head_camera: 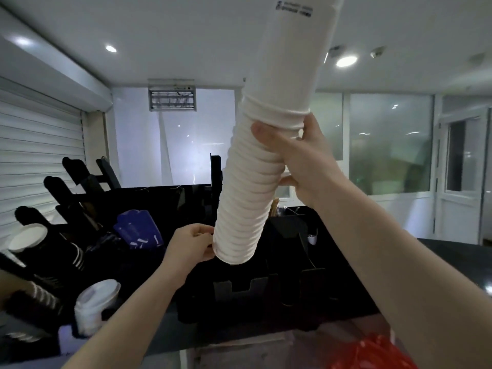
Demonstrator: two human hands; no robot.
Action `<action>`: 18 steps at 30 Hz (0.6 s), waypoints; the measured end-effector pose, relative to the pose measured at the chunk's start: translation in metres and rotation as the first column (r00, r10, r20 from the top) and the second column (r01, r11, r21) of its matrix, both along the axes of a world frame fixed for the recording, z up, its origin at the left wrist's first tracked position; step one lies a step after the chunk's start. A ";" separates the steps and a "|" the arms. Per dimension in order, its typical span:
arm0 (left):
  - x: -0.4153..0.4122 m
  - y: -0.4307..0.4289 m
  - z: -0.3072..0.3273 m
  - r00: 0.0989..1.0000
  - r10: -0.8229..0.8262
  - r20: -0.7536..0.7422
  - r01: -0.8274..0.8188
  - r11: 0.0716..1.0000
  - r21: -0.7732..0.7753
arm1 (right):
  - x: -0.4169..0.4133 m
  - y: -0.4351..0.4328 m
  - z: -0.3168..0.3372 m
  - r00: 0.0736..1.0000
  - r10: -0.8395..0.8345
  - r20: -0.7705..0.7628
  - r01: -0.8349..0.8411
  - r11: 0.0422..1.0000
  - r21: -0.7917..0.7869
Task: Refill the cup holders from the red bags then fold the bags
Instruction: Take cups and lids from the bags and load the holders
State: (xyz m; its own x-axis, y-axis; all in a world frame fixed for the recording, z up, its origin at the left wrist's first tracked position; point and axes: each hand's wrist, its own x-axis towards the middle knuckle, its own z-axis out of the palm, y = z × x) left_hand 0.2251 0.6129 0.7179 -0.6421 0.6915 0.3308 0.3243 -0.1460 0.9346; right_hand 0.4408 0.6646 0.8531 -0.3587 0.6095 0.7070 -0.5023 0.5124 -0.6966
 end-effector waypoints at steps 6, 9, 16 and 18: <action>-0.007 0.013 -0.029 0.986 0.023 -0.164 -0.045 0.990 -0.132 | -0.014 0.002 -0.042 0.996 -0.083 0.018 0.084 0.996 -0.020; -0.009 0.014 -0.035 0.973 -0.043 -0.227 -0.010 0.973 -0.229 | -0.024 0.007 -0.066 0.996 -0.081 0.046 0.081 0.997 -0.008; -0.007 0.010 -0.036 0.979 -0.086 -0.183 0.045 0.975 -0.217 | -0.037 0.007 -0.080 0.993 -0.113 0.032 0.110 0.990 0.088; -0.003 0.011 -0.035 0.979 -0.131 -0.158 0.087 0.962 -0.259 | -0.043 0.009 -0.081 0.989 -0.140 0.042 0.133 0.983 0.125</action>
State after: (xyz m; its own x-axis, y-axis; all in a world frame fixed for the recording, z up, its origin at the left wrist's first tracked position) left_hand 0.2219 0.6239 0.6824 -0.5067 0.8289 0.2373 0.4785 0.0413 0.8771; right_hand 0.3977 0.6732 0.7726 -0.3152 0.5656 0.7620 -0.3875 0.6563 -0.6474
